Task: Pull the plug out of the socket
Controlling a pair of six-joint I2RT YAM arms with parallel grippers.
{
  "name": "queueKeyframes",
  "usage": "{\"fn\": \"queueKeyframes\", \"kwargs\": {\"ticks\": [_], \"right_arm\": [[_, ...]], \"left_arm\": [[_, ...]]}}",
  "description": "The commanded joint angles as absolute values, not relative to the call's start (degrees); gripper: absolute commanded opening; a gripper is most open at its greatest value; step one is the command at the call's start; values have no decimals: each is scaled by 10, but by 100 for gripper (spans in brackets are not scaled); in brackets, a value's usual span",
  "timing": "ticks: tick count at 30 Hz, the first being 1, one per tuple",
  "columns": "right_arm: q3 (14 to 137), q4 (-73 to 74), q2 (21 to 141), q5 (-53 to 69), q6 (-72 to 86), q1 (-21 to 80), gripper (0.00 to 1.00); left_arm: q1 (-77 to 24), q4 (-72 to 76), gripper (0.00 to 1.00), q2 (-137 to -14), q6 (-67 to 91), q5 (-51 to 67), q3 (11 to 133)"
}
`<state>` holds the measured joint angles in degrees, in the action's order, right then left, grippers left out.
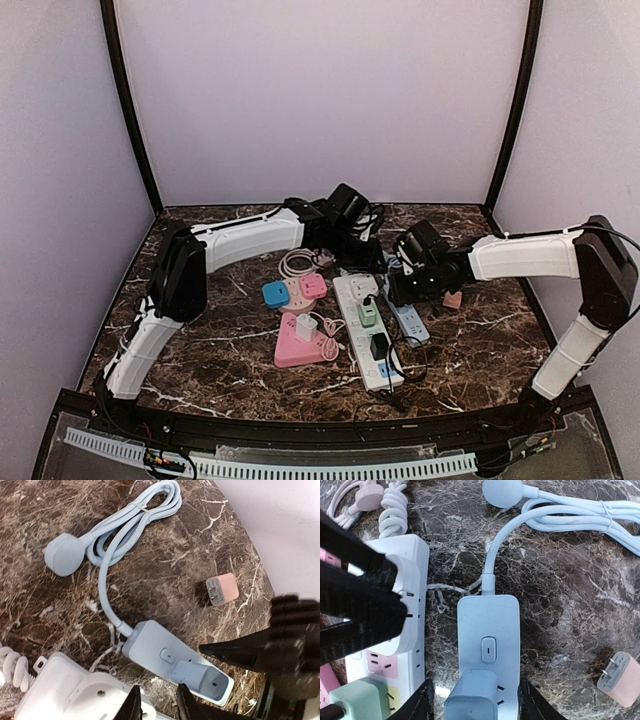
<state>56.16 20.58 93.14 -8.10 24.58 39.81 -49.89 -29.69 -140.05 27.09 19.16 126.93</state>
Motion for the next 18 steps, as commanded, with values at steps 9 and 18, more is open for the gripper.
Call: {"fn": "queueKeyframes", "kwargs": {"ticks": [9, 18], "right_arm": [[571, 224, 924, -125, 255, 426, 19], [576, 223, 928, -131, 266, 441, 12]], "left_arm": [[-508, -299, 17, -1482, 271, 239, 1370], [-522, -312, 12, -1519, 261, 223, 1393]]}}
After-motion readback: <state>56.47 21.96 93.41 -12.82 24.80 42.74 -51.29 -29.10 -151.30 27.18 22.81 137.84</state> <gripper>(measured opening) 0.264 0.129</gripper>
